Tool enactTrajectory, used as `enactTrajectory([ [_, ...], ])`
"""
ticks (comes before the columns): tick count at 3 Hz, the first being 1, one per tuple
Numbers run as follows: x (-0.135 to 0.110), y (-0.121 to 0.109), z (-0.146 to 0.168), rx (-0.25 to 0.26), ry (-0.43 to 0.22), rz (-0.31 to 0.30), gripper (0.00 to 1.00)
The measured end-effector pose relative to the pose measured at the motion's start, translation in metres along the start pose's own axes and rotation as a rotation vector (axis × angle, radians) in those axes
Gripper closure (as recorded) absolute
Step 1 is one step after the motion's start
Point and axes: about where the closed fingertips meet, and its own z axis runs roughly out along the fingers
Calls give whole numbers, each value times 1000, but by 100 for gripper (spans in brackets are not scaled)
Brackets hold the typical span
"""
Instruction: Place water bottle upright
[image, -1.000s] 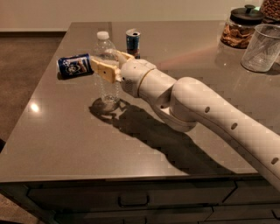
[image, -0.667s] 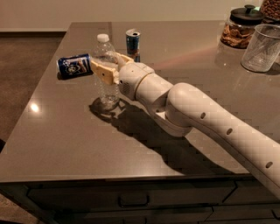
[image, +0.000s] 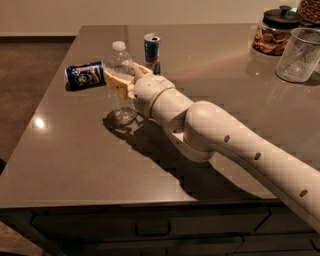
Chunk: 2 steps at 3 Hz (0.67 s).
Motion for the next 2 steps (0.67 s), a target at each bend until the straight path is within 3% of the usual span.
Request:
enactTrajectory([
  [1, 5, 0, -1, 25, 5, 1, 59],
  [2, 8, 1, -3, 34, 14, 1, 28],
])
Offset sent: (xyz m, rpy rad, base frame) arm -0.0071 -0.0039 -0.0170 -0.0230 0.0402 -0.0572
